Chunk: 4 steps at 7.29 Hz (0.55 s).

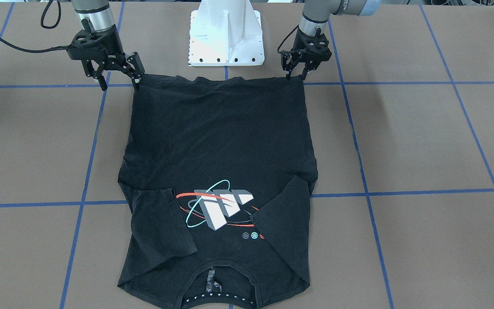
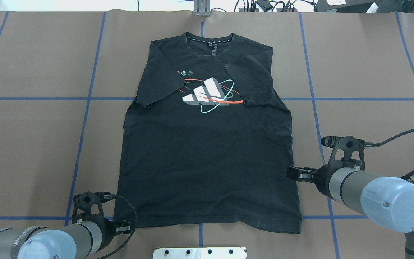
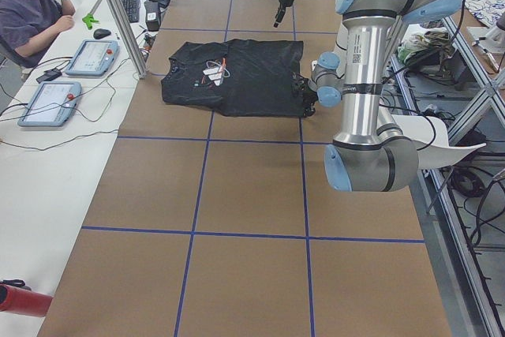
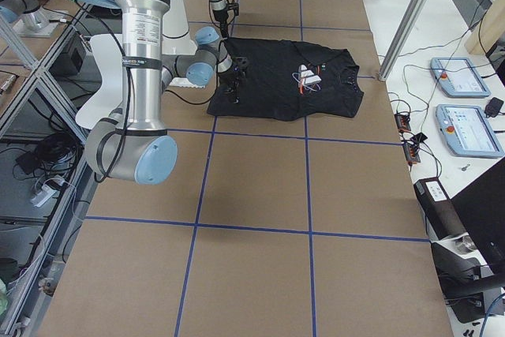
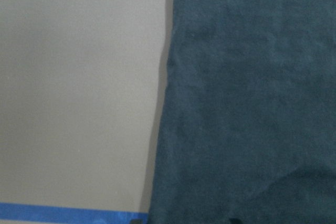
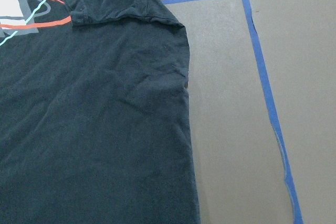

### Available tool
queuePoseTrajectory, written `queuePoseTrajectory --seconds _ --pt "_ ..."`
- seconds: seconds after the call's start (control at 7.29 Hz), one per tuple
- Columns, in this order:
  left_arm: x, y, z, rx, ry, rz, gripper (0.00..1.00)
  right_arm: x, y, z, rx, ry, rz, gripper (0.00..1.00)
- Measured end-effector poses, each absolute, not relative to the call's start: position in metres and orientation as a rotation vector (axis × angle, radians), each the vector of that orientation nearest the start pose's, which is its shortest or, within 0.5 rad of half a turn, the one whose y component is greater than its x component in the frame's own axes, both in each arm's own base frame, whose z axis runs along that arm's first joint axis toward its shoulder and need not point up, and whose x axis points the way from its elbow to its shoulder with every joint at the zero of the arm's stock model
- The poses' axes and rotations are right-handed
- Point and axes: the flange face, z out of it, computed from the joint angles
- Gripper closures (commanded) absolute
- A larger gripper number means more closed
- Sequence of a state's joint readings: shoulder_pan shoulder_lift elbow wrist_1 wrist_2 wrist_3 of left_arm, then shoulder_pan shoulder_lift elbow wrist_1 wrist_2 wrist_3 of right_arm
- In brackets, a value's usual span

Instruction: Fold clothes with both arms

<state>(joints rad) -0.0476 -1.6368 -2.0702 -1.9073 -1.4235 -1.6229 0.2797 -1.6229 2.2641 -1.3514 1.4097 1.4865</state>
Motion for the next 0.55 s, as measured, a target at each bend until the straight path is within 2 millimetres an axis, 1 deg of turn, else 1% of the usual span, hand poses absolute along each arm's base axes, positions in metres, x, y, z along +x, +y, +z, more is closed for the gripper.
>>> queuePoseTrajectory --seconds 0.14,0.27,0.41,0.55 --pt "0.4909 -0.1704 0.3602 0.134 0.899 -0.157 0.79 -0.3740 -0.2622 0.3409 0.304 -0.819 0.251 0.00" --pt "0.4908 -0.1704 0.3615 0.134 0.896 -0.157 0.97 -0.3746 -0.2614 0.3407 0.303 -0.820 0.250 0.00" --pt "0.4892 -0.1703 0.3645 0.134 0.890 -0.156 1.00 -0.3753 -0.2607 0.3405 0.302 -0.821 0.248 0.00" --pt "0.4858 -0.1703 0.3696 0.134 0.880 -0.156 1.00 -0.3757 -0.2603 0.3402 0.302 -0.822 0.247 0.00"
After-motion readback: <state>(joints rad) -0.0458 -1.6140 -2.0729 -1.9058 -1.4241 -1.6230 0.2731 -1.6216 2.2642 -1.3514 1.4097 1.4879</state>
